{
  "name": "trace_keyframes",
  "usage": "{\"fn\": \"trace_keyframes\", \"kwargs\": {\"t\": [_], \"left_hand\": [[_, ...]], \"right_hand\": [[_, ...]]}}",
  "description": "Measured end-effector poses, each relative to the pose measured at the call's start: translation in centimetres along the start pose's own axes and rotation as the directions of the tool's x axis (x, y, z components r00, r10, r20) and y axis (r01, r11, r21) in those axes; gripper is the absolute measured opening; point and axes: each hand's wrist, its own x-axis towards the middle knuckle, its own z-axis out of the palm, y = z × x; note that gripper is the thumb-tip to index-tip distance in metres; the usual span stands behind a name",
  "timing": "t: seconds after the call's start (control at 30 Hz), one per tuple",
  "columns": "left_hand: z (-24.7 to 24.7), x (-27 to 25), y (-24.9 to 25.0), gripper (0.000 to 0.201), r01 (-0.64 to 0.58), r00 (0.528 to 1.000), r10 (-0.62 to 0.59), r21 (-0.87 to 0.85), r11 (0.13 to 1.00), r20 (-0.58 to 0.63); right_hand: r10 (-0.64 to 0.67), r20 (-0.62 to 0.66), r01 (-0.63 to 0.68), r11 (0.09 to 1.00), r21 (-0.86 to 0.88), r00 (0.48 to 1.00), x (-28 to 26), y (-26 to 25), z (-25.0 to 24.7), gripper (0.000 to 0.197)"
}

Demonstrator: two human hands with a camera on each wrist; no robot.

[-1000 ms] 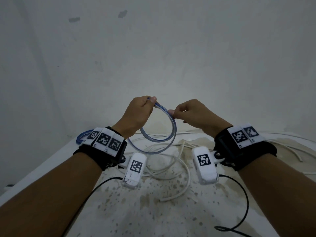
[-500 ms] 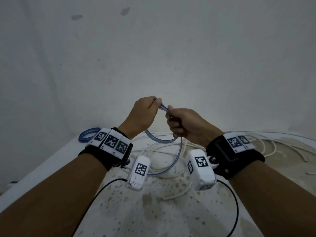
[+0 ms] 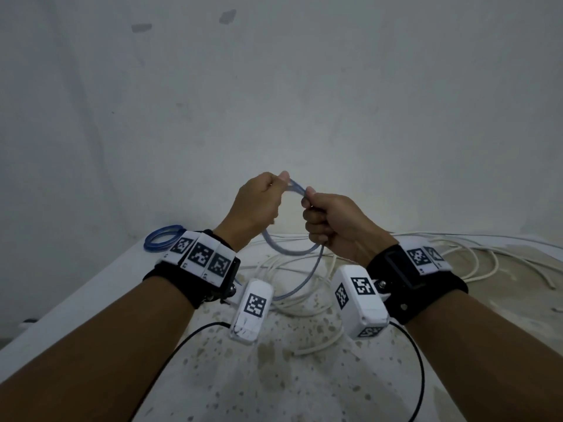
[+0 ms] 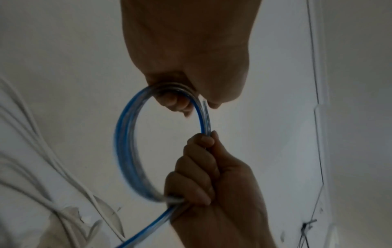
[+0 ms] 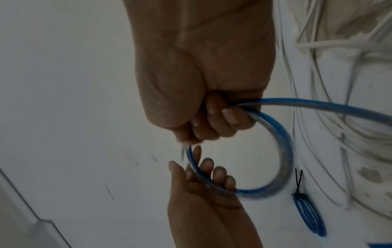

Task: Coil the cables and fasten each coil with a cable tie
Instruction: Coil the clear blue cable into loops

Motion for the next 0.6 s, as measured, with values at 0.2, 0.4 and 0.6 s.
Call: {"fn": "trace_keyframes", "kwargs": {"t": [0.2,0.4,0.6], "left_hand": [[0.9,-3.3,1.0,0.054,0.031,0.998,-0.051,0.35,0.936,0.048],[3.2,-3.8,1.4,0.045,0.552,0.832,-0.518,-0.385,0.74,0.197],[2.7,-1.4,1.1,0.021,0.309,0.9,-0.426,-0.56,0.769,-0.088]], "right_hand": [[-0.168,-0.404,0.299,0.91,0.287,0.899,1.3,-1.1,-0.3,0.037],[-0.108,-0.378,0.288,0.839,0.461,0.919,0.9,-0.8,0.4,0.042],[-0.069,-0.309,0.207,0.873,0.442,0.949,0.3,0.4,0.5,0.041]]}}
